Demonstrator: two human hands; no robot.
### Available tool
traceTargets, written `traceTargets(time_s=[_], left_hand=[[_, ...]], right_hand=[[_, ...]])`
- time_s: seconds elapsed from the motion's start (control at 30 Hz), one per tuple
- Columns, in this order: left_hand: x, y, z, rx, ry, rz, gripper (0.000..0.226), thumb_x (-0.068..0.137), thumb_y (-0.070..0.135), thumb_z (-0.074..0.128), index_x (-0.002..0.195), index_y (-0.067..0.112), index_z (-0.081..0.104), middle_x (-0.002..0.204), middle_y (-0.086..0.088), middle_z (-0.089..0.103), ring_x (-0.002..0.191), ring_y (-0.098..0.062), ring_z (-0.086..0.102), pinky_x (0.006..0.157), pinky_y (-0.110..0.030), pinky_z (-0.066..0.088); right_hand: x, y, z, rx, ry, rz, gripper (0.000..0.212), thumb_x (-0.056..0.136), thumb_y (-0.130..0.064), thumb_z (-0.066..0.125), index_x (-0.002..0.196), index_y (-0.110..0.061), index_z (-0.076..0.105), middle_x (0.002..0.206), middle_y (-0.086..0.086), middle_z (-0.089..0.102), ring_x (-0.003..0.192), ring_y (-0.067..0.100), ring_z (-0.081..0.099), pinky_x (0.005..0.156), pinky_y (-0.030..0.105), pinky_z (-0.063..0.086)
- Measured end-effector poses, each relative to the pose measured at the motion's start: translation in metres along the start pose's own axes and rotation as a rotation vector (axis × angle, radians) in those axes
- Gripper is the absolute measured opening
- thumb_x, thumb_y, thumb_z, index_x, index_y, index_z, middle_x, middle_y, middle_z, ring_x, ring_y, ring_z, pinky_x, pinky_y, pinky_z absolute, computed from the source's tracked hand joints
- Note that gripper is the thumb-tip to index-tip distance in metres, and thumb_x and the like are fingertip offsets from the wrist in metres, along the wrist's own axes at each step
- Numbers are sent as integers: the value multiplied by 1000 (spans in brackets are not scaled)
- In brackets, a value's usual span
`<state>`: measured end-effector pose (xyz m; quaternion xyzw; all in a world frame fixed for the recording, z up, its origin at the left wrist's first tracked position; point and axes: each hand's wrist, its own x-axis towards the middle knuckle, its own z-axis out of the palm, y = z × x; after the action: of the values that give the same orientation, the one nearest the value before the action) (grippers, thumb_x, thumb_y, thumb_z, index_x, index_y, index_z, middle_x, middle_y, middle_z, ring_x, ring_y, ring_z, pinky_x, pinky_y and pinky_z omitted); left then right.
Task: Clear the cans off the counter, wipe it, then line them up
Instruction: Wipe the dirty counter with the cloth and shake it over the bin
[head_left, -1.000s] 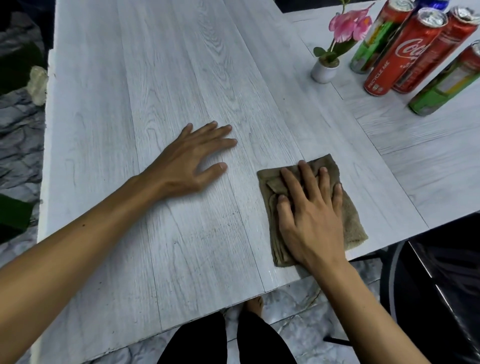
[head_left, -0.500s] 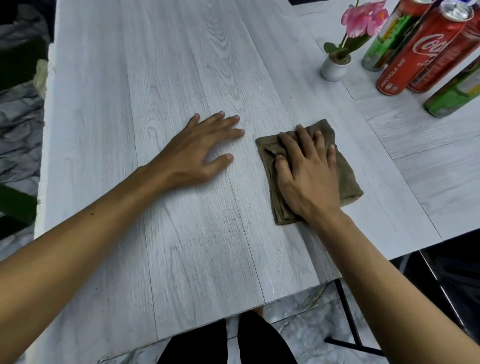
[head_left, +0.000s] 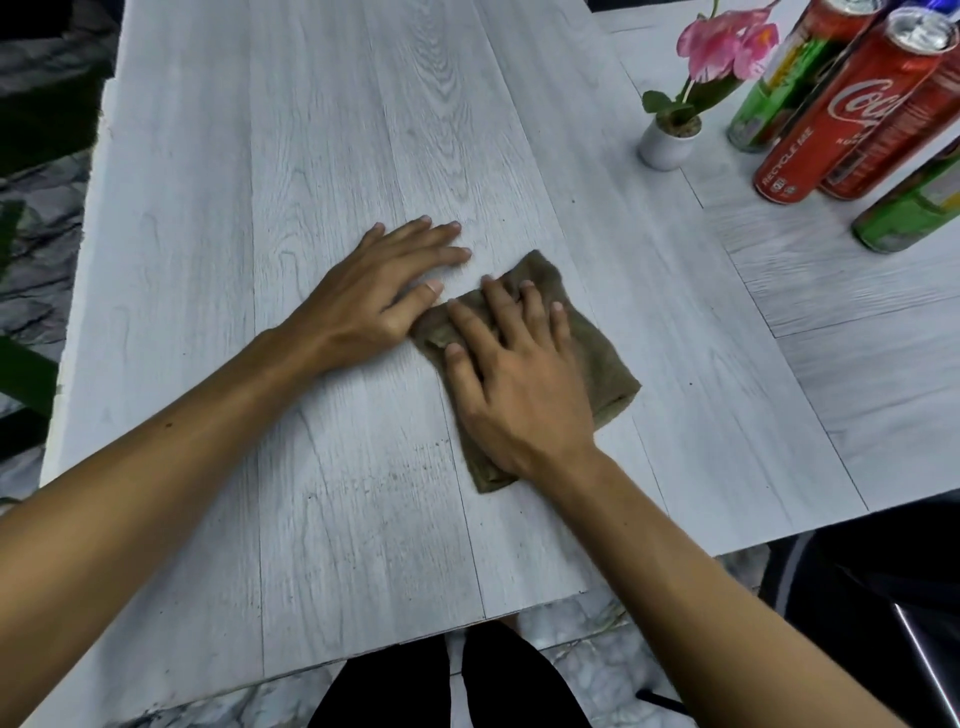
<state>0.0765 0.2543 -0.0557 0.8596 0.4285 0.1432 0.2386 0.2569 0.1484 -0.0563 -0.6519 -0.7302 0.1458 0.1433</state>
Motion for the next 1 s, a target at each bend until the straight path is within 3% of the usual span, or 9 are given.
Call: traceTargets(time_s=[0.3, 0.4, 0.7, 1.0], left_hand=[[-4, 3, 7, -27, 52, -50, 49, 104, 35, 42, 152, 31, 47, 165, 12, 31, 157, -9, 16, 128, -49, 7], [-7, 10, 13, 7, 39, -35, 51, 101, 40, 47, 152, 33, 47, 166, 12, 30, 157, -8, 15, 128, -50, 8], [-16, 37, 28, 2, 35, -15, 50, 104, 44, 43, 152, 32, 48, 166, 11, 30, 157, -7, 14, 128, -51, 6], [-11, 52, 34, -10, 34, 1, 49, 104, 46, 41, 152, 34, 47, 166, 16, 30, 156, -2, 13, 128, -50, 7]], right_hand=[[-49, -37, 18, 42, -78, -274, 45, 103, -42, 38, 142, -27, 58, 165, 8, 33, 155, 33, 15, 126, 49, 4], [-65, -27, 16, 35, -93, -308, 46, 103, -42, 37, 144, -30, 54, 166, 5, 30, 156, 31, 13, 126, 50, 4], [-97, 4, 3, 12, -103, -259, 50, 102, -46, 38, 150, -34, 48, 168, 2, 26, 157, 30, 11, 125, 53, 5], [-105, 39, -13, -3, -21, -86, 52, 99, -50, 40, 149, -36, 50, 167, 0, 29, 157, 29, 14, 125, 55, 8]])
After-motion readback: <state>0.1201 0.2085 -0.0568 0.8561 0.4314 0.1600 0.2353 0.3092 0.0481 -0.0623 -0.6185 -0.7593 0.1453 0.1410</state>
